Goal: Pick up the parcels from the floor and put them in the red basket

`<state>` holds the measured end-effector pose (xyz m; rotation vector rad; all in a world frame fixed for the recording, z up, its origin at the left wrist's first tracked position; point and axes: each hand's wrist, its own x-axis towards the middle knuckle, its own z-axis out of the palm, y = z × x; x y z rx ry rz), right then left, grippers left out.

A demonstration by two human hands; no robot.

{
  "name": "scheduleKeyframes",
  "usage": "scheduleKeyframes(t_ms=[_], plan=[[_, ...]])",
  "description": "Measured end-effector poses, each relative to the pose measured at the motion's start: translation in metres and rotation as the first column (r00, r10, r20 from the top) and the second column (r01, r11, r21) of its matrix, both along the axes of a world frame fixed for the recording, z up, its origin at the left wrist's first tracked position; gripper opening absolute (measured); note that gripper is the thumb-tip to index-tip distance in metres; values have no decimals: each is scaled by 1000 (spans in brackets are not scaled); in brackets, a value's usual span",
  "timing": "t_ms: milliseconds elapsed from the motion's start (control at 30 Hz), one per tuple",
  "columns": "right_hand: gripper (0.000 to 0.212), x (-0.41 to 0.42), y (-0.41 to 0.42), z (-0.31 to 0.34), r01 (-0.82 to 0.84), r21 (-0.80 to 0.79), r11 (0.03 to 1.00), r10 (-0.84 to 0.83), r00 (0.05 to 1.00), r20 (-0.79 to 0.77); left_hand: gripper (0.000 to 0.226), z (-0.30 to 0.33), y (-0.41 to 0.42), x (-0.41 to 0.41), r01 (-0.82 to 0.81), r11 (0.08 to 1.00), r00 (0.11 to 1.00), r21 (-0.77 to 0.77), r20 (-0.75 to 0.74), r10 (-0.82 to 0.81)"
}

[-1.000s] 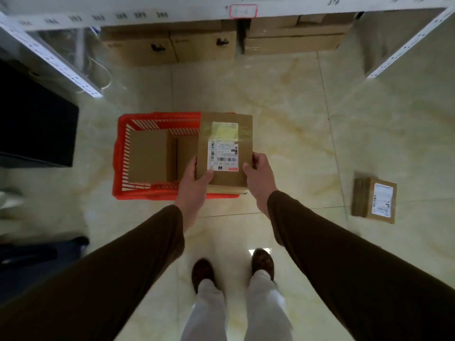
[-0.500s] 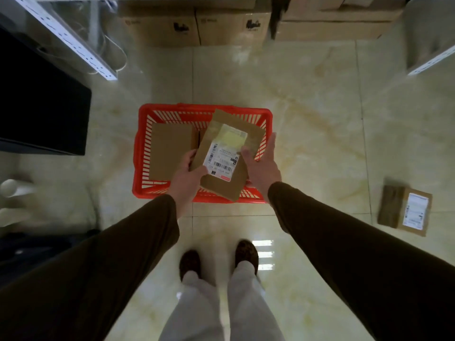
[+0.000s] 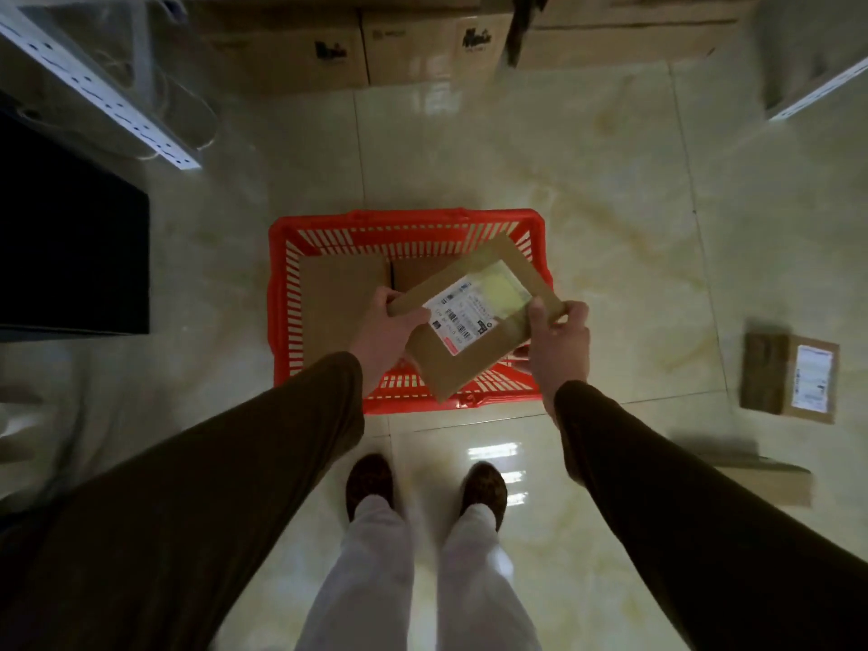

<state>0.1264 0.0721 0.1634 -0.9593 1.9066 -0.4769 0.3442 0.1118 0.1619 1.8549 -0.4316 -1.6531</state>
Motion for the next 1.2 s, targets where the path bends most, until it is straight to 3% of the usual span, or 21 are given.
scheduleKeyframes(t_ms=[133,267,433,567,667,767,900,1000,1100,1200], plan=[[37,0,12,-18,168,17,986,-169,983,74,35,-16,-21,2,88,996,996,-22,9,-88],[37,2,20,-32,233,29,972,-235,967,100,59,-29,-46,7,125,991,992,-56,29,-123],[49,15,37,-47,206,124,971,-227,956,184,54,-35,-81,14,323,944,945,-70,79,-318],[63,28,48,-53,139,188,972,-168,974,151,63,-36,-106,18,560,828,823,-43,151,-548],[76,37,49,-57,123,249,961,-169,970,175,73,-39,-119,20,655,755,732,1,248,-635],[66,47,43,-57,191,334,923,-295,908,297,66,-47,-126,23,700,713,674,37,294,-677],[58,58,34,-59,246,439,864,-406,856,320,61,-57,-131,31,734,678,637,31,316,-703],[59,66,31,-65,261,511,819,-464,825,322,61,-63,-134,35,793,605,531,64,415,-739],[61,73,31,-72,271,540,797,-496,803,329,60,-70,-134,39,828,554,473,91,417,-776],[58,77,31,-77,253,550,796,-489,805,337,61,-75,-132,43,860,488,350,150,524,-777]])
